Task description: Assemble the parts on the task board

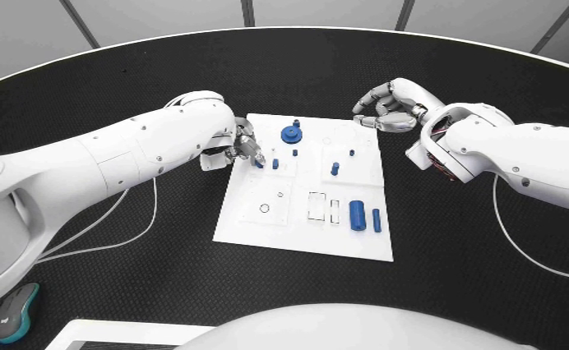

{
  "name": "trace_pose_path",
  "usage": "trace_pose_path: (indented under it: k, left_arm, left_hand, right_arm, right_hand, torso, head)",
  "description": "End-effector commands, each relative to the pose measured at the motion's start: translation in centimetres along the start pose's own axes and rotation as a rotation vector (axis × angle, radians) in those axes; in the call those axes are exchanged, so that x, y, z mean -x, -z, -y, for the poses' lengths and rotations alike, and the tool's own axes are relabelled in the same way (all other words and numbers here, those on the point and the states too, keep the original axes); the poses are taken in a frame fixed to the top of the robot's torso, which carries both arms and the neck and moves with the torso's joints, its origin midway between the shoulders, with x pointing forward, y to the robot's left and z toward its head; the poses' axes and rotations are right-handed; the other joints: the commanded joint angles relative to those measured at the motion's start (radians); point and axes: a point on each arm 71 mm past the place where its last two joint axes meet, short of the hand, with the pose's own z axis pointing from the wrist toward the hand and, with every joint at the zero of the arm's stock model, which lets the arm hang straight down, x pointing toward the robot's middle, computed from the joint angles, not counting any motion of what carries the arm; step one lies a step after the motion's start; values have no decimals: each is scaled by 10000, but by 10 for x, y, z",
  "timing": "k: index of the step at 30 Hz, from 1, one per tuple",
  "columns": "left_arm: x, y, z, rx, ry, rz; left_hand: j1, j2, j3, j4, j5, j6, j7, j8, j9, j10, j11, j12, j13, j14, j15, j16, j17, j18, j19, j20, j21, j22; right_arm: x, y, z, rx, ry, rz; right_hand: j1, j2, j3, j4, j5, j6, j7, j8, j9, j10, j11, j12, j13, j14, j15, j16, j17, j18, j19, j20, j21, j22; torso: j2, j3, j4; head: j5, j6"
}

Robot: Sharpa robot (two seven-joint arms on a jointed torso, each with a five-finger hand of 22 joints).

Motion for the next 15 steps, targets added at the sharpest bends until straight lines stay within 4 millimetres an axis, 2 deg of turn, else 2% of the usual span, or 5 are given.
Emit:
trace_pose_path:
  k: [1, 15]
  left_arm:
    - [0, 0, 1, 3, -22, -28]
    - [-1, -1, 5, 39, -99, -100]
  left_hand:
    - [95, -9, 1329, -1392, 61, 71, -7, 53, 1, 49, 5, 44, 17, 888, 40, 35, 2004, -149, 85, -17, 48, 9]
    - [86, -23, 1356, -1416, 85, 88, -10, 46, 8, 80, 2, 68, 65, 893, 37, 42, 2022, -155, 101, -20, 66, 42]
  right_arm:
    - [0, 0, 0, 1, 0, -2]
    - [0, 0, 0, 7, -1, -9]
  right_hand:
    - [-70, -2, 71, -6, 18, -58, 4, 37, -13, 29, -65, 33, 1216, 739, -88, -45, 1334, 110, 332, -53, -40, 1254]
    - [-70, -2, 71, -6, 18, -58, 4, 37, -13, 29, -65, 33, 1216, 739, -88, -45, 1334, 110, 332, -53, -40, 1254]
  torso:
    - [1, 5, -3]
    - [6, 4, -4]
  head:
    - [9, 6]
    - [-11, -18]
